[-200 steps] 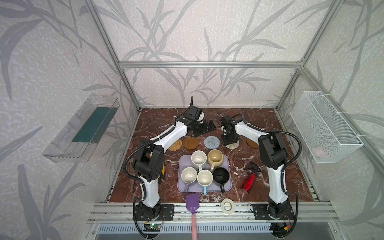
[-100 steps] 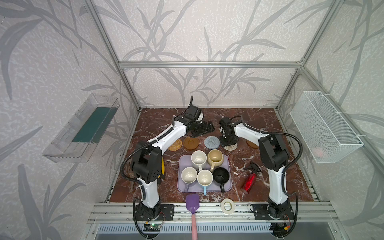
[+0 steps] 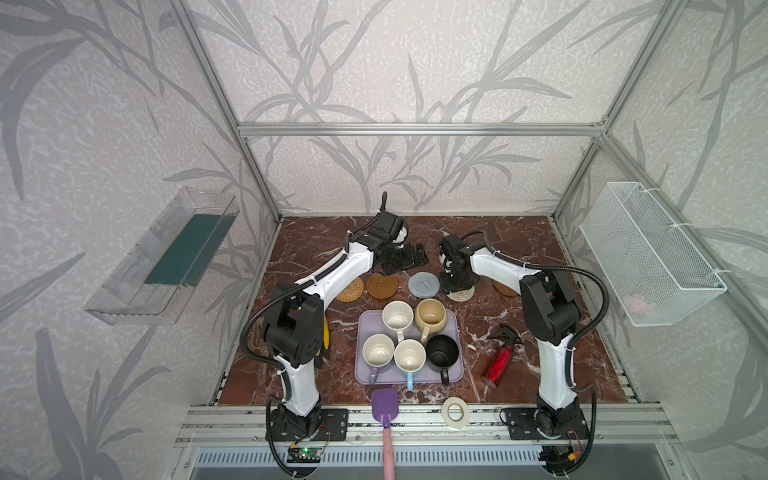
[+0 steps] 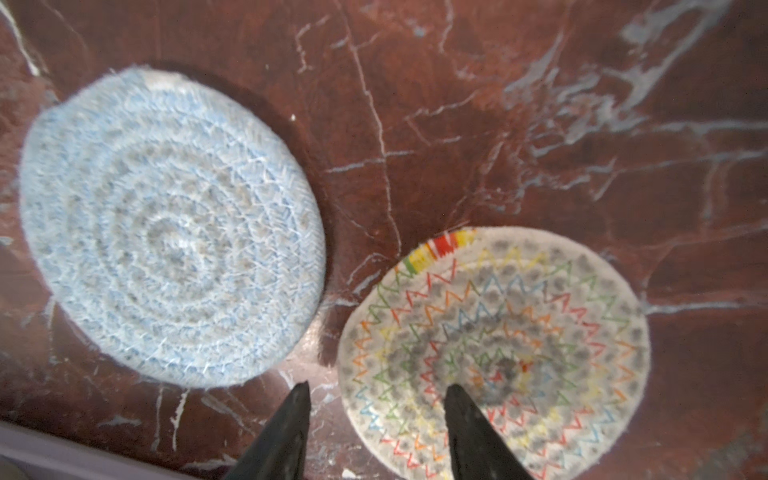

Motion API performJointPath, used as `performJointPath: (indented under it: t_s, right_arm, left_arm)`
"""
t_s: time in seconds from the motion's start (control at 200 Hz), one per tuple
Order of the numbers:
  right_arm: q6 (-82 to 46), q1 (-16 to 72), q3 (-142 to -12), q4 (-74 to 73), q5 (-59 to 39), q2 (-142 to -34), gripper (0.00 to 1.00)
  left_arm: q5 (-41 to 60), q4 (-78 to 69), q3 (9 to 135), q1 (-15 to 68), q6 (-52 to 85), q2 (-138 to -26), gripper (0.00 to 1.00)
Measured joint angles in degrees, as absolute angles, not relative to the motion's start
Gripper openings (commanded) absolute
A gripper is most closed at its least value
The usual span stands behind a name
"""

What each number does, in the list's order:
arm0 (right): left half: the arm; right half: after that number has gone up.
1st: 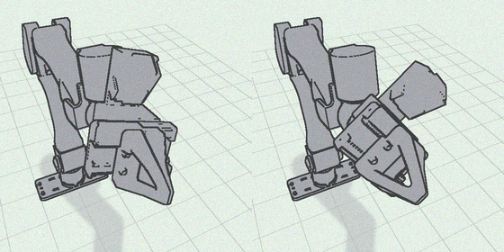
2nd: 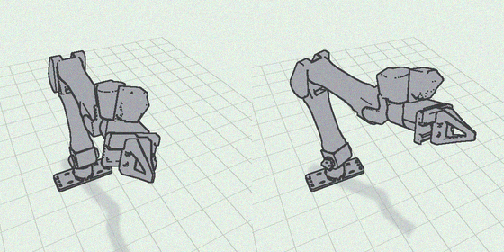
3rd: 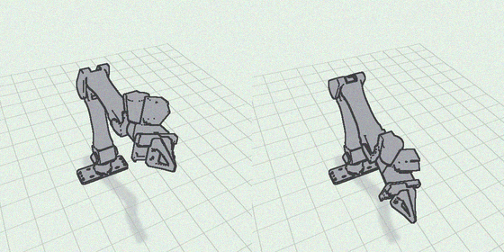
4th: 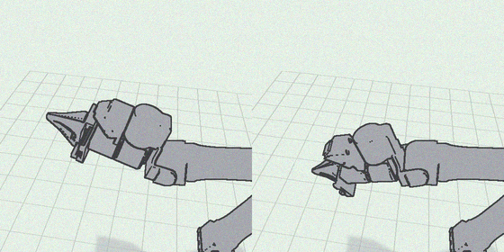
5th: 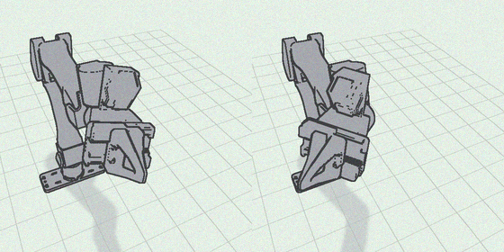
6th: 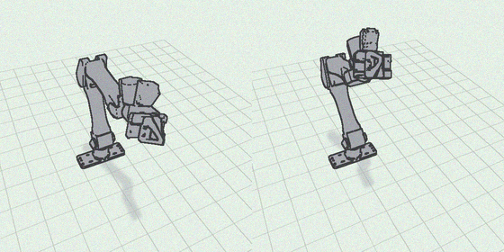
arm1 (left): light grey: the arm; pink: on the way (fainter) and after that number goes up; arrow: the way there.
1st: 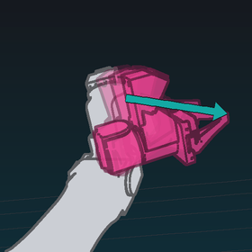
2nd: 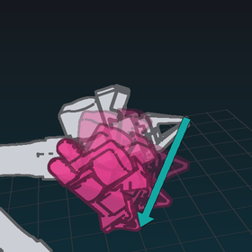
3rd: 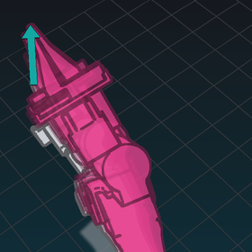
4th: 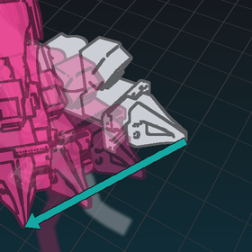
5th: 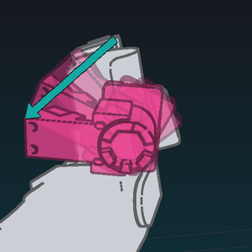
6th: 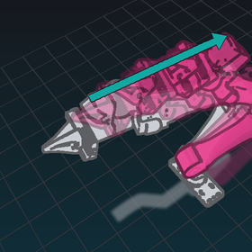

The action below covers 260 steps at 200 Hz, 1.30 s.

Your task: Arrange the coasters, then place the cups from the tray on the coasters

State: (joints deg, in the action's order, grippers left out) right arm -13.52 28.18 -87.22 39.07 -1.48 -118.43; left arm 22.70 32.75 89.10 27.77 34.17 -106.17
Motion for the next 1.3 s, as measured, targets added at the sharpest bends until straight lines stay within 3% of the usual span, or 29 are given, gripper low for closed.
performJointPath:
  t_s: [0.25, 0.38, 0.405, 0.995, 1.3]
  right_arm:
    - [-13.52, 28.18, -85.38, 36.75, -0.14, -114.43, 0.59]
    - [-13.85, 28.18, -84.01, 35.97, 0.49, -112.40, 0.87]
    - [-13.85, 28.18, -83.79, 35.99, 1.02, -111.94, 1.00]
    - [-12.01, 28.27, -69.54, 27.38, 14.41, -91.46, 0.99]
    - [-12.19, 21.91, -63.64, 25.47, 14.35, -88.09, 0.99]
  left_arm:
    - [22.52, 32.99, 89.10, 27.77, 34.00, -106.17, 0.99]
    - [22.41, 33.04, 89.10, 27.77, 34.00, -106.13, 0.99]
    - [22.37, 33.04, 89.10, 27.77, 34.00, -106.06, 0.99]
    - [17.41, 40.49, 97.65, 30.20, 30.63, -102.54, 1.00]
    - [16.88, 40.82, 99.29, 32.36, 30.57, -103.20, 0.99]
